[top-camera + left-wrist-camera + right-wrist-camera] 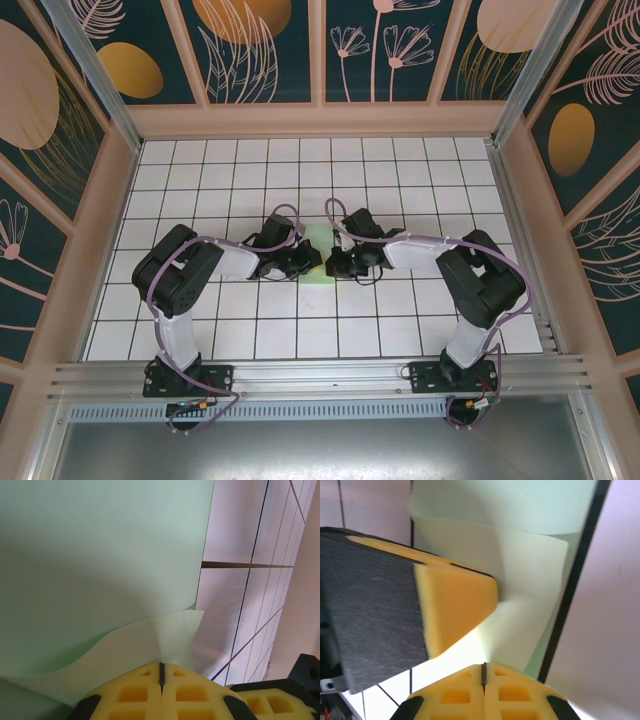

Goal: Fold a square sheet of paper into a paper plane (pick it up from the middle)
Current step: Fold the triangle a second time at the center of the table.

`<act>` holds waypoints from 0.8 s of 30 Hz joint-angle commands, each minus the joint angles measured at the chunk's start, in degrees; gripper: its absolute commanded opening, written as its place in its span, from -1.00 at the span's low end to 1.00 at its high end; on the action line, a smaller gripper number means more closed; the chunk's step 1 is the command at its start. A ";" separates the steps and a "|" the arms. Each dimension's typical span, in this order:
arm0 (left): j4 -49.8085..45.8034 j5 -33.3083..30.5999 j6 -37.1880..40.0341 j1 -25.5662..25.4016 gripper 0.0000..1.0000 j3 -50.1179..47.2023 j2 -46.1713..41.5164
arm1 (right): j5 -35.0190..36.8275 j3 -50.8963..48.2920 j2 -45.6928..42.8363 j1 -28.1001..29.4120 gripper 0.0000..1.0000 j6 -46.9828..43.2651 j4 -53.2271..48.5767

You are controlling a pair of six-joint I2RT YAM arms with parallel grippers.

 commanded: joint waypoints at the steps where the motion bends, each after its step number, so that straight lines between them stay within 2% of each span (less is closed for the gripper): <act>1: -4.58 -4.03 -0.41 0.28 -1.00 -1.88 1.93 | 1.90 -1.13 0.91 0.52 -0.98 -0.49 -1.41; 16: -5.15 -4.64 -0.67 0.28 -1.00 -1.93 1.97 | 2.45 -2.53 1.00 1.07 -0.98 -1.55 -3.73; 24: -5.39 -4.95 -0.85 0.31 -1.00 -1.83 2.32 | 3.70 -2.91 -1.77 1.07 -0.98 -4.02 -6.59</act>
